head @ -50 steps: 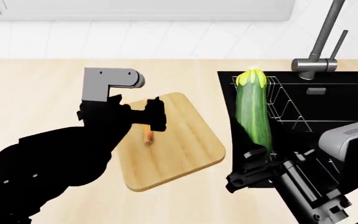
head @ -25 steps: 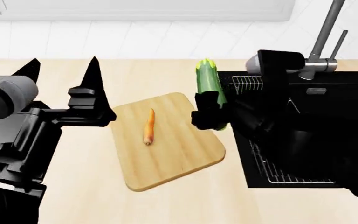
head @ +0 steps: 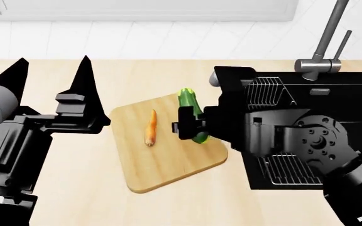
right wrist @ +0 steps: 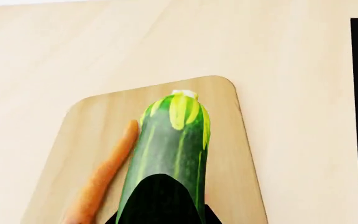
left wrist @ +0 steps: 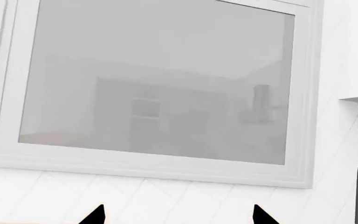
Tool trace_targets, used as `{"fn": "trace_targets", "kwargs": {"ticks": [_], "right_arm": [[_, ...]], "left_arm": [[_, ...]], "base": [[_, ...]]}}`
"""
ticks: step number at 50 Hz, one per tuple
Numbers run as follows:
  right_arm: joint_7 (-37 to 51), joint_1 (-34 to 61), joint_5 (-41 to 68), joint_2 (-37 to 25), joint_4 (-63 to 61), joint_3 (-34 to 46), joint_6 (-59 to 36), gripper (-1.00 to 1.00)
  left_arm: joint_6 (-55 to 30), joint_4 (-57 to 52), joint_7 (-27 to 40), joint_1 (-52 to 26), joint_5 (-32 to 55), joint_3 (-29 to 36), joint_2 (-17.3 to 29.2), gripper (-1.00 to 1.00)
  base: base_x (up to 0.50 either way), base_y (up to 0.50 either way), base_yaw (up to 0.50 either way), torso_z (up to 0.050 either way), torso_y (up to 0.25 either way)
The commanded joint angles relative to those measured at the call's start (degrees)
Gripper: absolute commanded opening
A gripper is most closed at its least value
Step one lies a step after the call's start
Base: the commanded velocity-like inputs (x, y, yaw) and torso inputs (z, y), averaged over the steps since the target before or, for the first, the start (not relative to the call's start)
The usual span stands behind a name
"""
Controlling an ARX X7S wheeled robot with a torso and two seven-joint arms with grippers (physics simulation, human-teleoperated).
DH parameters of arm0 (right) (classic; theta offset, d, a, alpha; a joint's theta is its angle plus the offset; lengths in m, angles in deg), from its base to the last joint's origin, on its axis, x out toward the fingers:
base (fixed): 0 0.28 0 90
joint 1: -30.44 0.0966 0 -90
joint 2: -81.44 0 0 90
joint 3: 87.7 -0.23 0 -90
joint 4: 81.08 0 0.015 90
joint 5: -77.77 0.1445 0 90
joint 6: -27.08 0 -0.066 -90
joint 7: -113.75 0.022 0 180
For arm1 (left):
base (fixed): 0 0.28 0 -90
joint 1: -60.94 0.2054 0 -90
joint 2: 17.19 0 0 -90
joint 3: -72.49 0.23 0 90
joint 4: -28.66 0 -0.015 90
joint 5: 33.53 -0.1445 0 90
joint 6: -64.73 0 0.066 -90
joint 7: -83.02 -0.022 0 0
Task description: Pick the vegetables from the sink and place them on the cutting board.
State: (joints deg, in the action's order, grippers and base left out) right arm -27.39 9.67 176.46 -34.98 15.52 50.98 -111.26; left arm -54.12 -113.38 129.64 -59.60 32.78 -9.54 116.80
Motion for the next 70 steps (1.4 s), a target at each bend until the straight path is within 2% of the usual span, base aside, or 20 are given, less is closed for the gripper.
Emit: {"fn": "trace_targets", "kwargs": {"ticks": [1, 12, 13, 30, 38, 42, 46, 52, 62, 65, 68, 70], "right_arm": [[-2.2, 0.0, -2.5, 2.5, 4.1, 2.8, -1.4, -1.00], [-1.4, 0.2, -2.2, 2.5, 3.2, 2.8, -1.4, -1.00], [-1.2, 0.3, -2.3, 2.5, 2.9, 2.8, -1.4, 1.00], [2.6, 2.1, 1.0, 0.3, -3.8, 0.2, -1.4, 1.00], [10.6, 3.7, 9.5, -6.5, -19.4, -7.4, 1.3, 1.00], [13.6, 1.6, 2.9, -10.8, -31.9, -10.4, 3.9, 1.00], [15.5, -4.7, -5.4, -14.6, -44.0, -13.3, 8.2, 1.00], [16.3, -14.4, -12.4, -19.8, -56.8, -17.6, 14.4, 1.00], [4.3, -37.7, -31.3, -27.6, -66.4, -26.1, 30.9, 1.00], [6.0, -39.1, -38.4, -35.4, -66.6, -18.9, 44.3, 1.00], [11.8, -35.4, -46.4, -45.5, -66.6, -5.2, 60.9, 1.00], [15.7, -28.2, -51.6, -50.5, -66.6, 7.1, 68.5, 1.00]], "left_arm": [[0.4, 0.0, -0.2, 0.3, 0.0, 0.0, 0.1, 1.00], [0.4, 0.0, -0.2, 0.1, 0.3, 0.1, 0.2, 1.00], [0.5, 0.0, -0.2, 0.1, 0.4, 0.1, 0.2, 1.00], [0.4, 0.1, -0.3, 0.2, -0.2, 0.8, 0.0, 1.00], [0.3, 0.1, 0.0, 0.0, 0.0, 1.0, 0.1, 1.00], [0.0, 0.3, 0.2, -0.2, 0.0, 1.4, -0.1, 1.00], [-0.3, 0.6, 0.3, -0.5, -0.7, 2.1, -0.5, 1.00], [-0.6, 0.1, 1.0, -0.5, -1.1, 2.3, -0.5, 1.00], [1.3, -4.2, 4.7, 0.9, -4.2, -0.1, -0.4, 1.00], [3.2, -7.8, 7.6, 2.0, -8.1, -1.2, 0.7, 1.00], [17.6, -7.9, 15.0, 1.3, -13.2, 8.7, 11.0, 1.00], [25.0, -7.9, 19.8, -0.6, -15.7, 15.3, 16.8, 1.00]], "base": [[0.00, 0.00, 0.00, 0.000, 0.000], [0.00, 0.00, 0.00, 0.000, 0.000], [0.00, 0.00, 0.00, 0.000, 0.000], [0.00, 0.00, 0.00, 0.000, 0.000], [0.00, 0.00, 0.00, 0.000, 0.000], [0.00, 0.00, 0.00, 0.000, 0.000], [0.00, 0.00, 0.00, 0.000, 0.000], [0.00, 0.00, 0.00, 0.000, 0.000], [0.00, 0.00, 0.00, 0.000, 0.000], [0.00, 0.00, 0.00, 0.000, 0.000], [0.00, 0.00, 0.00, 0.000, 0.000], [0.00, 0.00, 0.00, 0.000, 0.000]]}}
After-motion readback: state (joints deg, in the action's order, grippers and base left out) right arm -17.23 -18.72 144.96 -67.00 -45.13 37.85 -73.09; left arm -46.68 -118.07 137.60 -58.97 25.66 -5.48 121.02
